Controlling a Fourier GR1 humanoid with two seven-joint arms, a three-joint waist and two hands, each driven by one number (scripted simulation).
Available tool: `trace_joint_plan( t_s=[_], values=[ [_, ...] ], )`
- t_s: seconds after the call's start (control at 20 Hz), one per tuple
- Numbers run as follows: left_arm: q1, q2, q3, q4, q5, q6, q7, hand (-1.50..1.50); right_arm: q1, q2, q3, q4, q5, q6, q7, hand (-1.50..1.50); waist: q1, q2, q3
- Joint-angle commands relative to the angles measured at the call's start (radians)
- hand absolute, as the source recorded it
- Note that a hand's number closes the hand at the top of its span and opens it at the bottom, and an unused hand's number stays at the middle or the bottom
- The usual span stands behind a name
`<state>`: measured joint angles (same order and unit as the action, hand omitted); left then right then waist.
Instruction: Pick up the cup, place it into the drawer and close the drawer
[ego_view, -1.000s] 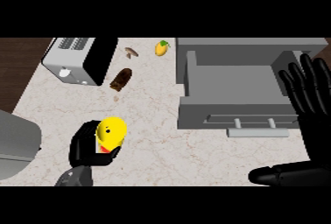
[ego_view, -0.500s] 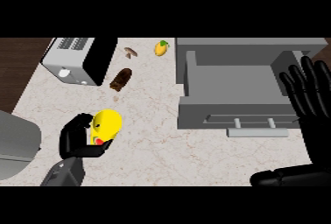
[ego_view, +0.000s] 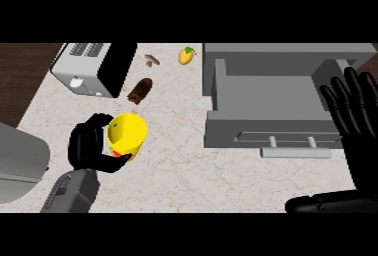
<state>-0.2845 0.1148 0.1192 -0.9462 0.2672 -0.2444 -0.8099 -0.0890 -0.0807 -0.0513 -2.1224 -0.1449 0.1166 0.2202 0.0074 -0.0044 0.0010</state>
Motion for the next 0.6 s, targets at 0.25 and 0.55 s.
trace_joint_plan(
  t_s=[0.25, 0.55],
  values=[
    [0.012, -0.089, -0.112, -0.437, 0.035, 0.126, 0.341, 1.50, 0.012, -0.021, -0.050, 0.076, -0.044, 0.051, -0.073, -1.50, -0.003, 0.002, 0.000],
    [-0.140, -0.106, -0.127, -0.495, 0.013, 0.240, 0.487, 1.50, 0.033, 0.001, -0.007, 0.015, 0.004, 0.020, -0.048, -1.50, -0.010, 0.003, -0.001]
  ],
)
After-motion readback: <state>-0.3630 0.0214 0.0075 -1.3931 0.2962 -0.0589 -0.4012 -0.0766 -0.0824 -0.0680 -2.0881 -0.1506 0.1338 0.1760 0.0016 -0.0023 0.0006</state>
